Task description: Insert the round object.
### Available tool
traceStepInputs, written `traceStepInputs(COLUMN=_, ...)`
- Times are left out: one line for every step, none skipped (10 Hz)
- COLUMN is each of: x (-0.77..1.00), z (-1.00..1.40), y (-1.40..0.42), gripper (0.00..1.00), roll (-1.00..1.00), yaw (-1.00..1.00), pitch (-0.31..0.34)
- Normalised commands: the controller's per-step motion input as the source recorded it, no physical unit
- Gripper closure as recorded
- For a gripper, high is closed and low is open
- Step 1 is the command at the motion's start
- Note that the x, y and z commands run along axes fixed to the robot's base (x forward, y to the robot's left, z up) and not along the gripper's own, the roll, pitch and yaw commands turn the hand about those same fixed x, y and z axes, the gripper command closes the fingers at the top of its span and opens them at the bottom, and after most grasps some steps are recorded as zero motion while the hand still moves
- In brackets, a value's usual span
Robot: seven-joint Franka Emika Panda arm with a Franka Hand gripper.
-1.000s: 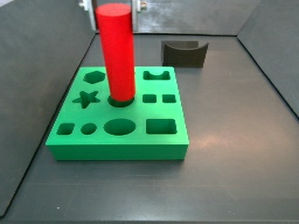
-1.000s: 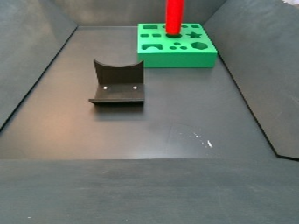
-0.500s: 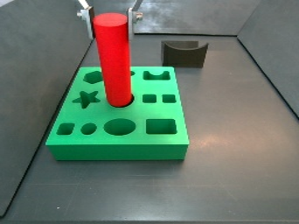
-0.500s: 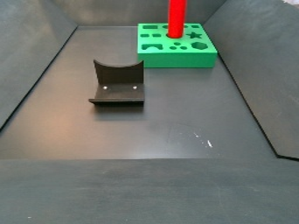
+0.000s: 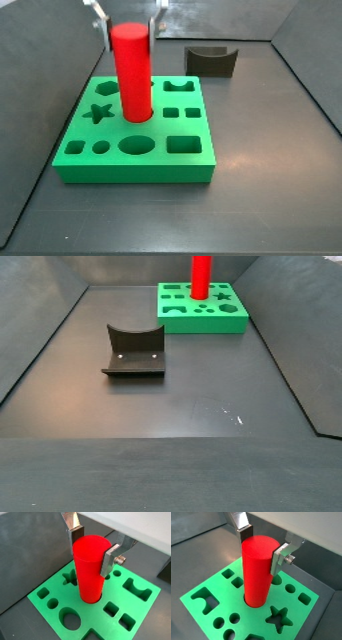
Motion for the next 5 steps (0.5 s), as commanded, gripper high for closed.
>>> traceStepInputs(x=0.00, z=-0.24, y=0.00, gripper=1.00, roll=-0.09, yaw=-0.01, pitch=0.000)
traceStepInputs(x=0.00, z=-0.26, y=-0.01, gripper=1.00, roll=-0.07, yaw=0.00, pitch=-0.003)
traceStepInputs(x=0.00, z=-0.23, y=-0.03, gripper=1.00, roll=-0.10, yaw=0.00, pitch=-0.017)
traceStepInputs(x=0.00, z=-0.23, y=-0.03, gripper=1.00, roll=-0.10, yaw=-0.01, pitch=-0.011)
traceStepInputs(x=0.00, z=-0.24, y=-0.06, gripper=1.00, roll=-0.11, yaw=-0.01, pitch=0.000)
